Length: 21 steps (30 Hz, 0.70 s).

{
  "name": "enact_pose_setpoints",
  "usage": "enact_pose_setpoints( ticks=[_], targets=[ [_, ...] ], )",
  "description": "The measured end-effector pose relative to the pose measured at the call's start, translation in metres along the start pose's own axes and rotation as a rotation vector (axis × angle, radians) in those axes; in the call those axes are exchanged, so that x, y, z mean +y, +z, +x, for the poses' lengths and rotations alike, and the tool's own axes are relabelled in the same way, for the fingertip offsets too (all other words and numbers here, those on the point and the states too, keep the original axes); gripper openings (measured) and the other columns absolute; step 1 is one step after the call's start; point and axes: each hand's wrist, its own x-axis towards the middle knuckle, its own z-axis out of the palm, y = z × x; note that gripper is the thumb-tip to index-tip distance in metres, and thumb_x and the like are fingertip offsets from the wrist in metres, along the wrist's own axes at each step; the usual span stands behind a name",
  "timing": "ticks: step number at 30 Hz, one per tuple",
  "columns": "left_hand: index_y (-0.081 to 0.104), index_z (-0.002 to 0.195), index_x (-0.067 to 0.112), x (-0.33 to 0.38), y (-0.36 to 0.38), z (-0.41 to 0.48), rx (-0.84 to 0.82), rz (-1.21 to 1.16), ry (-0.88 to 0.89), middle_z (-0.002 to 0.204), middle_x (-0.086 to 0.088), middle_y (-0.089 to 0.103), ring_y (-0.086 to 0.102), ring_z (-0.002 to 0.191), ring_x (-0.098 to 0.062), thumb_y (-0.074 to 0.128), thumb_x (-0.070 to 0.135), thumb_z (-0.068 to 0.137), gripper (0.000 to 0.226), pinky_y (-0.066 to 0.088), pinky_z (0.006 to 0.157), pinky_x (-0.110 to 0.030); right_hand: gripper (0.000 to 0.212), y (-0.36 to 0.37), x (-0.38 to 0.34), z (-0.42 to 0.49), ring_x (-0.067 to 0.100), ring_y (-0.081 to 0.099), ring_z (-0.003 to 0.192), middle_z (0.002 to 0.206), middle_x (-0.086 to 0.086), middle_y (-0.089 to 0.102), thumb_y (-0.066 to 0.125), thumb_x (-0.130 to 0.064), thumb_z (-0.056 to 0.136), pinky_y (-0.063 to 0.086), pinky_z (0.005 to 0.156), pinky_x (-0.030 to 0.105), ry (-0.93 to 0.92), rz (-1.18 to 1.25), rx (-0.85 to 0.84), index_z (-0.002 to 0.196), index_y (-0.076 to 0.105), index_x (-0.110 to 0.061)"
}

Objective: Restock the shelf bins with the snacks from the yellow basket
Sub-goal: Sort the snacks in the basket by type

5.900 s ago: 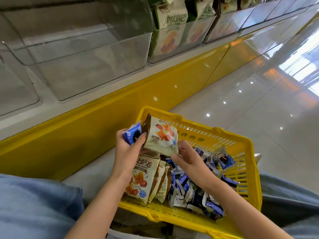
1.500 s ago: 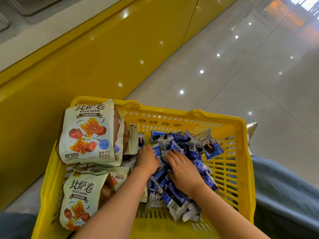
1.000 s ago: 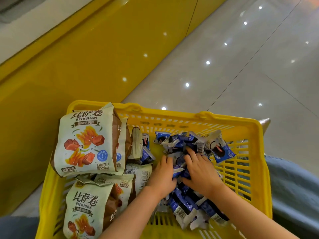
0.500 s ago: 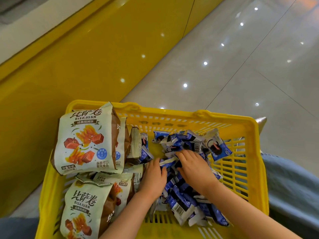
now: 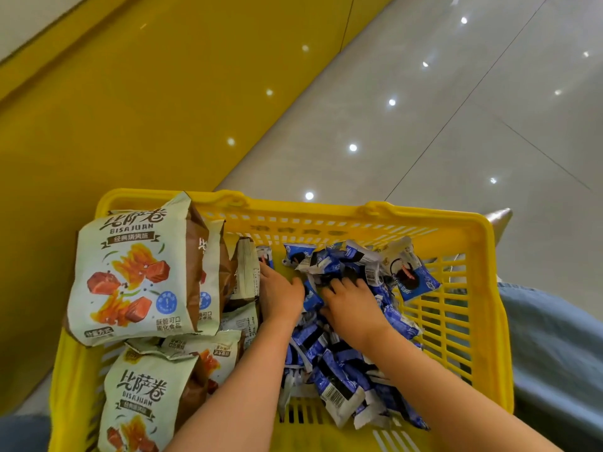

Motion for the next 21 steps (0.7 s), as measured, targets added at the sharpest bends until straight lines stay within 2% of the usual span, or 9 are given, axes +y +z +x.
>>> enact_pose_setpoints(
  ticks=[3, 6, 7, 9, 11, 13, 16, 19, 21],
  targets=[
    [0.026, 0.143, 0.007, -0.005, 0.002, 0.002, -0.027, -0.051, 0.113, 0.147, -0.011, 0.029, 0.034, 0.131, -0.029, 0.050, 0.013, 0.091, 0.058, 0.033, 0.105, -0.038, 0.041, 0.001, 0.002, -0.011, 0.028, 0.043, 0.120, 0.130, 0.011, 0.048, 0.035, -0.037, 0.099, 0.030, 0.100, 0.038, -0.027, 0.068, 0.069, 0.128, 0.047, -0.009],
    [0.044, 0.133, 0.014, -0.015, 0.002, -0.005, -0.134, 0.054, 0.273, 0.135, -0.004, 0.045, 0.034, 0.128, -0.023, 0.045, 0.009, 0.093, 0.040, 0.029, 0.103, -0.033, 0.028, -0.008, 0.002, -0.021, 0.026, 0.061, 0.094, 0.101, 0.006, 0.064, 0.062, -0.032, 0.087, 0.046, 0.080, 0.033, -0.044, 0.089, 0.303, 0.107, 0.063, -0.011],
    [0.046, 0.132, 0.015, -0.017, 0.003, -0.008, -0.145, 0.053, 0.312, 0.134, -0.003, 0.045, 0.034, 0.128, -0.022, 0.045, 0.009, 0.093, 0.039, 0.029, 0.102, -0.032, 0.026, -0.010, 0.003, -0.021, 0.024, 0.063, 0.084, 0.092, 0.004, 0.065, 0.072, -0.028, 0.079, 0.047, 0.074, 0.031, -0.048, 0.059, 0.420, 0.099, 0.066, -0.012],
    [0.041, 0.134, 0.014, -0.020, 0.006, -0.013, -0.088, 0.042, 0.333, 0.138, -0.005, 0.036, 0.030, 0.131, -0.024, 0.048, 0.009, 0.093, 0.043, 0.029, 0.103, -0.032, 0.031, -0.017, 0.006, -0.019, 0.024, 0.064, 0.082, 0.089, 0.004, 0.066, 0.075, -0.017, 0.070, 0.041, 0.077, 0.031, -0.077, 0.018, 0.611, 0.099, 0.065, -0.012],
    [0.023, 0.143, 0.013, -0.016, 0.007, -0.016, -0.062, 0.040, 0.176, 0.150, -0.008, 0.015, 0.016, 0.137, -0.031, 0.050, 0.017, 0.093, 0.056, 0.027, 0.107, -0.039, 0.039, -0.025, 0.008, -0.012, 0.026, 0.065, 0.092, 0.100, 0.007, 0.067, 0.068, -0.012, 0.072, 0.042, 0.088, 0.037, -0.115, -0.023, 0.684, 0.110, 0.061, -0.010],
    [0.009, 0.147, 0.012, -0.012, 0.007, -0.013, -0.116, 0.031, 0.020, 0.155, -0.008, 0.002, 0.007, 0.139, -0.035, 0.050, 0.028, 0.093, 0.069, 0.026, 0.108, -0.043, 0.049, -0.033, 0.007, -0.005, 0.028, 0.061, 0.107, 0.117, 0.009, 0.063, 0.070, -0.018, 0.074, 0.045, 0.096, 0.039, -0.080, -0.065, 0.556, 0.121, 0.059, -0.010],
    [0.015, 0.146, 0.009, -0.007, 0.005, -0.003, -0.132, -0.012, -0.036, 0.150, -0.012, 0.020, 0.020, 0.137, -0.035, 0.056, 0.033, 0.090, 0.074, 0.030, 0.105, -0.043, 0.058, -0.033, 0.008, 0.007, 0.032, 0.037, 0.132, 0.147, 0.015, 0.035, 0.050, -0.033, 0.094, 0.023, 0.112, 0.042, -0.003, -0.133, 0.260, 0.144, 0.030, -0.010],
    [0.037, 0.136, 0.012, -0.006, 0.005, -0.002, -0.120, -0.069, 0.072, 0.133, -0.009, 0.047, 0.035, 0.126, -0.031, 0.059, 0.028, 0.089, 0.054, 0.038, 0.094, -0.039, 0.051, -0.030, 0.012, 0.015, 0.032, 0.036, 0.128, 0.144, 0.014, 0.034, 0.039, -0.035, 0.098, 0.023, 0.109, 0.041, 0.048, -0.197, 0.200, 0.140, 0.029, -0.007],
    [0.033, 0.140, 0.016, -0.007, 0.006, -0.005, -0.165, 0.069, 0.212, 0.138, -0.005, 0.042, 0.029, 0.129, -0.028, 0.054, 0.026, 0.092, 0.054, 0.031, 0.104, -0.042, 0.040, -0.030, 0.014, 0.016, 0.030, 0.041, 0.123, 0.136, 0.012, 0.043, 0.039, -0.025, 0.097, 0.026, 0.106, 0.039, 0.062, -0.200, 0.238, 0.133, 0.037, -0.008]
  ],
)
